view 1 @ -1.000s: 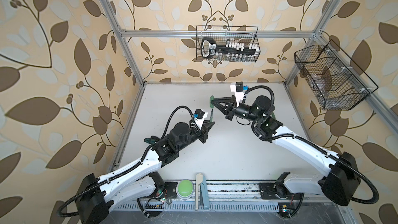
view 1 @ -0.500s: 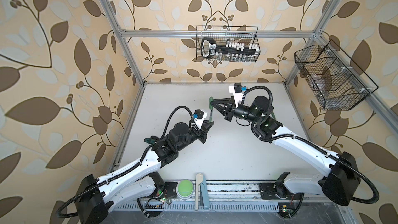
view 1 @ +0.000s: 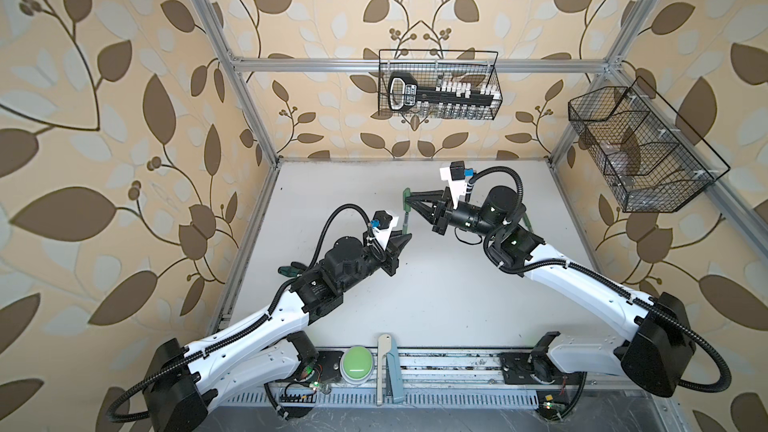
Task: Insert the pens into the pen caps
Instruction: 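Align the cap opening over the nib held by the left gripper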
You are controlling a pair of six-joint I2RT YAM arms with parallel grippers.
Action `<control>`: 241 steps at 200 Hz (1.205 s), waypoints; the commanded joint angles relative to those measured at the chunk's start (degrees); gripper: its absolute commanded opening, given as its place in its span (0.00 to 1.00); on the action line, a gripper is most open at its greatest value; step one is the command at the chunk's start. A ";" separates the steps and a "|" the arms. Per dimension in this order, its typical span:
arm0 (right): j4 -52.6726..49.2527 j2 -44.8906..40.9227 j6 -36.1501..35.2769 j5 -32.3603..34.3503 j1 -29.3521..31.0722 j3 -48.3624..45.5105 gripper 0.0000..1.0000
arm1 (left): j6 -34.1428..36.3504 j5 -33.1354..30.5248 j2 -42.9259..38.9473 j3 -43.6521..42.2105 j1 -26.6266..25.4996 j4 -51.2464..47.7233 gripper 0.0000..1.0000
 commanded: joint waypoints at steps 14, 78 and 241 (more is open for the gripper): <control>2.02 0.08 -0.08 -0.05 0.62 -1.61 0.03 | 1.04 -1.01 -1.52 0.69 -0.34 1.42 0.00; 4.14 -0.20 0.83 -0.36 1.02 -3.68 0.03 | 1.09 -1.53 -2.04 0.66 -0.34 1.53 0.00; 4.04 -3.10 -0.42 1.92 1.37 -7.74 0.09 | 2.58 -2.45 -3.75 2.20 -0.34 -0.53 0.00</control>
